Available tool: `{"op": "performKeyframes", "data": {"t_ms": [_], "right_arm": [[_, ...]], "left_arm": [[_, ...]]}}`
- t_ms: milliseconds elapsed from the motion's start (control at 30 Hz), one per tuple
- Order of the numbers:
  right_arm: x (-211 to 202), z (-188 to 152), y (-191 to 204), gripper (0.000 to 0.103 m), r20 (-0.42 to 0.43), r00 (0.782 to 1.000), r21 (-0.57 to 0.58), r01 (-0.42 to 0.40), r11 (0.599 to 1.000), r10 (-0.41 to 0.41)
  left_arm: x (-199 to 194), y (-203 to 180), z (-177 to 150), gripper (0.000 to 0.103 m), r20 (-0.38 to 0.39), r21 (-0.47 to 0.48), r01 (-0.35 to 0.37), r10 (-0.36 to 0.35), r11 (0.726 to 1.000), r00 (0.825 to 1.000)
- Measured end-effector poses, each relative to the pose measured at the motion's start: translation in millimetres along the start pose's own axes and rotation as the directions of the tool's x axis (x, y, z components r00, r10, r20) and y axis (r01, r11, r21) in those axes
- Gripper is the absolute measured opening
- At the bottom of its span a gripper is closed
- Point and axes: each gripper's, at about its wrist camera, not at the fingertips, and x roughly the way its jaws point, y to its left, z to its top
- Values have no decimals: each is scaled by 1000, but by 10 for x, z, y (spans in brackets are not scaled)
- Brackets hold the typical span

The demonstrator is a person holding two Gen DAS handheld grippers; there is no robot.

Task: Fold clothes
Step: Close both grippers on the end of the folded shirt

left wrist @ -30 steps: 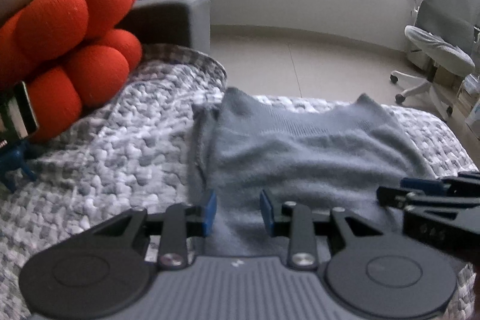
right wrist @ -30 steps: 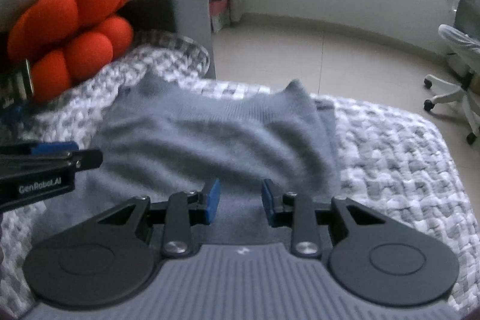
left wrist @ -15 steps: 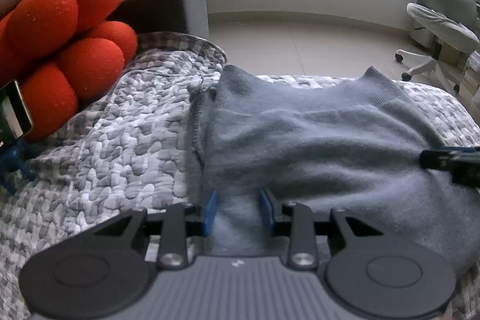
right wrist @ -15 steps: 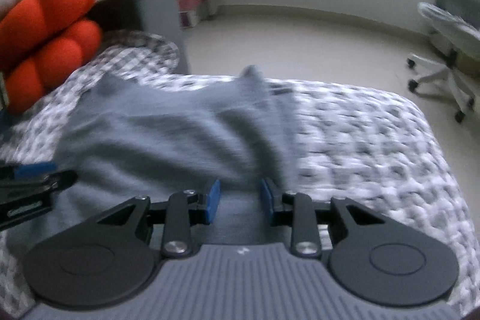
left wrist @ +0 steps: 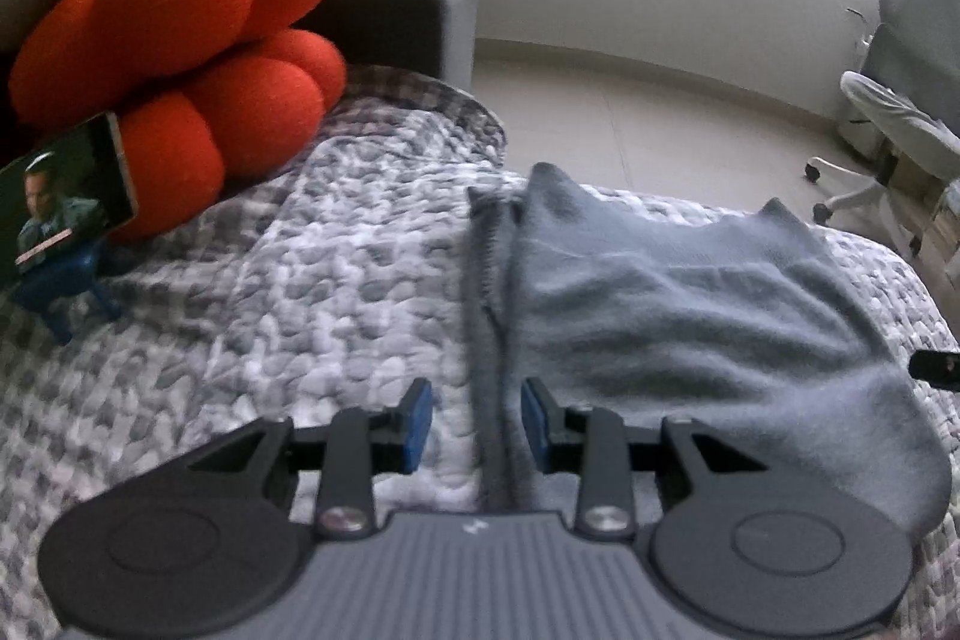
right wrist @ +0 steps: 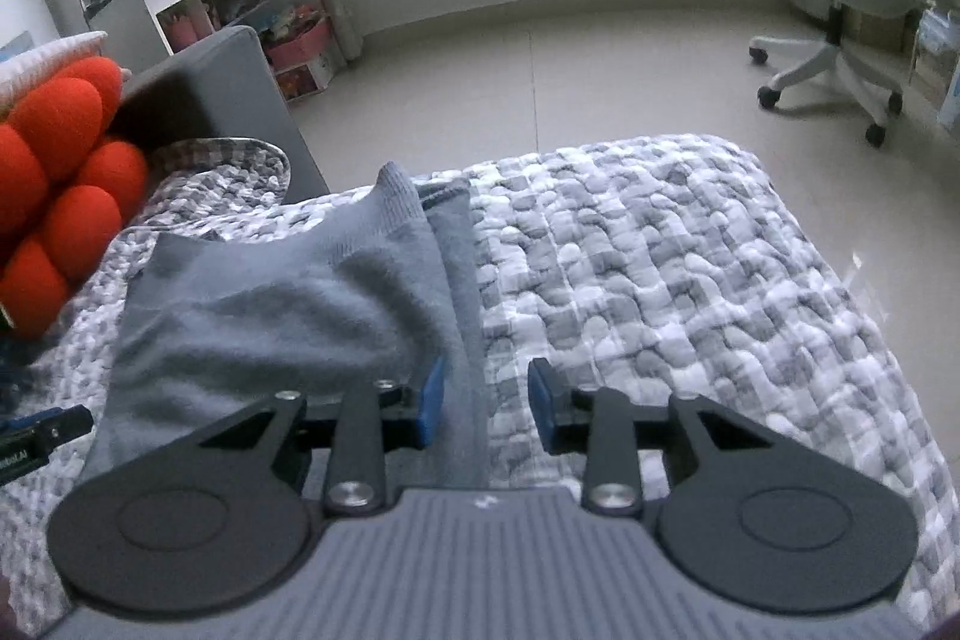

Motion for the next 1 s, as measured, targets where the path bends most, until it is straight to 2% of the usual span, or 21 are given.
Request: {"op": "performKeyframes", "data": {"t_ms": [167,333,467,533,633,700,767,867,1000], "right_arm": [[-97,-104,-88,42,-55,997,9,-51,999,52],[-315,-170,-89,42,-30,996,-49,-83,995,82],[-423,-203,109,42,-17,976,-129,-216,968,216],[-405,-250,278,42,-46,969,-206,-248,947,244],[-403,-384,562,48,-81,959,-369,-283,885,273],[-434,-496,718,59,-103,945,-473,-320,821,309],[-478,-624,796,64,-122,938,-566,-333,754,323],[-429,-793,882,68,-156,942,-667,-322,671,297],[-224,-961,916,68,-179,966,-755,-256,604,185]], "left_arm": [[-196,79,-101,35,-6,-6,66,-66,998,998],[-439,-4,-192,40,61,95,137,-143,986,988],[-476,-157,-225,40,70,142,187,-199,972,978],[-476,-249,-251,40,63,168,201,-213,965,975],[-424,-349,-288,41,30,200,232,-242,952,970],[-377,-380,-311,41,9,212,237,-244,948,970],[-328,-394,-332,41,-6,221,235,-240,946,971],[-196,-389,-357,44,-58,226,234,-227,946,972],[-78,-434,-409,46,-94,268,216,-197,939,976]]}}
